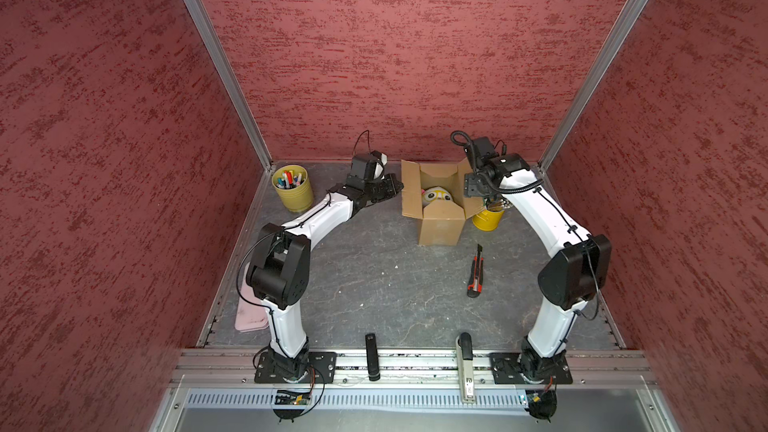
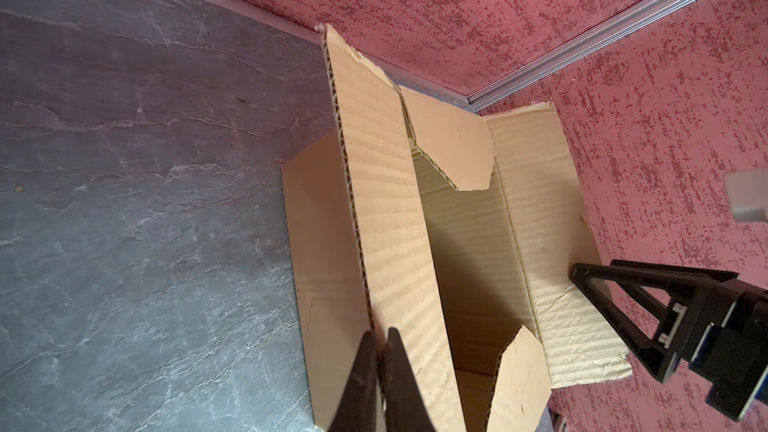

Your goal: Unpack the express box

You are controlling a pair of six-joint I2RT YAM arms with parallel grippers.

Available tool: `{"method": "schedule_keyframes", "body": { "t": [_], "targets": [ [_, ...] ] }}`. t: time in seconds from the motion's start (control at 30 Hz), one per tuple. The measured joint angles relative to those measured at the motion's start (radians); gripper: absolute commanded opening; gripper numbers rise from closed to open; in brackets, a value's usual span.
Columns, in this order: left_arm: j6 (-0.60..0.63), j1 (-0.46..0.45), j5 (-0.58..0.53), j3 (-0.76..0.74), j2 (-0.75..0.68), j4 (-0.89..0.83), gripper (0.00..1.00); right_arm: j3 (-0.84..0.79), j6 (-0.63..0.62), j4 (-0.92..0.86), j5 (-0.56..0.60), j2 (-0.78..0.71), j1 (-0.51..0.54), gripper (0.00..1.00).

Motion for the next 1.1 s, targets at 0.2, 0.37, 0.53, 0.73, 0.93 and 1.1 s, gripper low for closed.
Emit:
{"method": "schedule_keyframes", "body": {
  "t": [0.2, 0.37, 0.53, 0.73, 0.93, 1.1],
  "targets": [
    [0.000, -0.005, -0.011, 0.000, 0.000, -0.003, 0.09, 0.008, -0.057, 0.029, -0.012, 0.017, -0.002, 0.80],
    [0.000, -0.005, -0.015, 0.000, 0.000, -0.015, 0.09, 0.025, -0.095, 0.049, -0.024, 0.065, -0.003, 0.77],
    [0.001, -0.005, -0.029, 0.003, 0.006, -0.029, 0.09, 0.039, -0.121, 0.066, -0.028, 0.106, -0.004, 0.77],
    [0.002, -0.008, -0.038, 0.013, 0.037, -0.051, 0.09, 0.079, -0.146, 0.059, -0.026, 0.118, -0.015, 0.77],
    [0.002, -0.011, -0.041, 0.013, 0.040, -0.064, 0.12, 0.113, -0.168, 0.061, -0.055, 0.117, -0.020, 0.55],
    [0.002, -0.014, -0.056, 0.013, 0.030, -0.074, 0.25, 0.113, -0.169, 0.066, -0.159, 0.117, -0.020, 0.27]
  ]
}}
